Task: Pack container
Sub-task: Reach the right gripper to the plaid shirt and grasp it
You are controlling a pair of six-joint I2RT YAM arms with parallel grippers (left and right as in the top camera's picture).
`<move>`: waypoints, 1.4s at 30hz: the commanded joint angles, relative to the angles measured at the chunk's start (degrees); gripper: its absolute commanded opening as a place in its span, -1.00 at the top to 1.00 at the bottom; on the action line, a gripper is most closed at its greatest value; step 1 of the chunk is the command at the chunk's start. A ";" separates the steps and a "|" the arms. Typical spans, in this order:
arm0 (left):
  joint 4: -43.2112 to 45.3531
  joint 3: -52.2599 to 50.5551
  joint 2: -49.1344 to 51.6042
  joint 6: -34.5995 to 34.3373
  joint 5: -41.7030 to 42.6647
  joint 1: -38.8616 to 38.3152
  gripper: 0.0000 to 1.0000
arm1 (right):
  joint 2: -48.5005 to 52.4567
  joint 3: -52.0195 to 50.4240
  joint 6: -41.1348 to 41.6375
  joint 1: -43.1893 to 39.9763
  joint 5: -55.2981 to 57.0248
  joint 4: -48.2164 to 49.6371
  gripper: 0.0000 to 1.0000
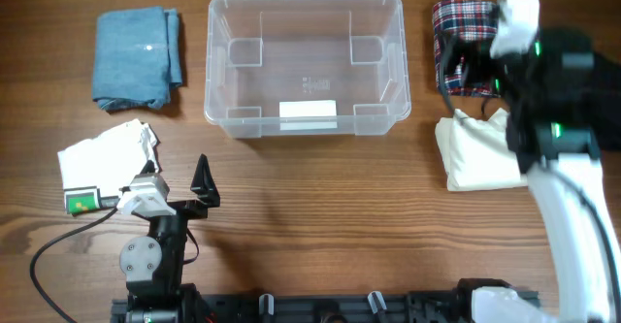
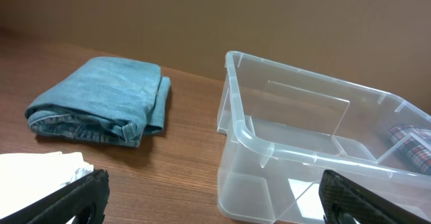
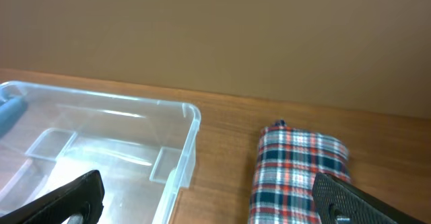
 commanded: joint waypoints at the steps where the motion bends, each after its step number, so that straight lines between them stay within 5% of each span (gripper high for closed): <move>1: 0.00 -0.44 -0.20 0.48 0.46 0.52 -1.00 | 6.47 3.26 1.62 -0.33 -3.02 -0.20 -0.99; 6: 0.00 -0.44 -0.20 0.48 0.46 0.52 -0.99 | 7.87 5.01 3.21 -4.52 -4.22 0.37 -1.00; 15: 0.00 -0.44 -0.20 0.48 0.46 0.52 -0.99 | 27.45 30.86 0.83 -18.49 -20.79 -19.37 -1.00; 27: 0.00 -0.44 -0.20 0.48 0.46 0.52 -1.00 | 43.28 31.04 -9.44 -24.04 -29.42 -18.12 -1.00; 42: 0.00 -0.44 -0.20 0.48 0.46 0.52 -0.99 | 55.34 31.04 -9.44 -24.87 -30.08 -9.60 -0.94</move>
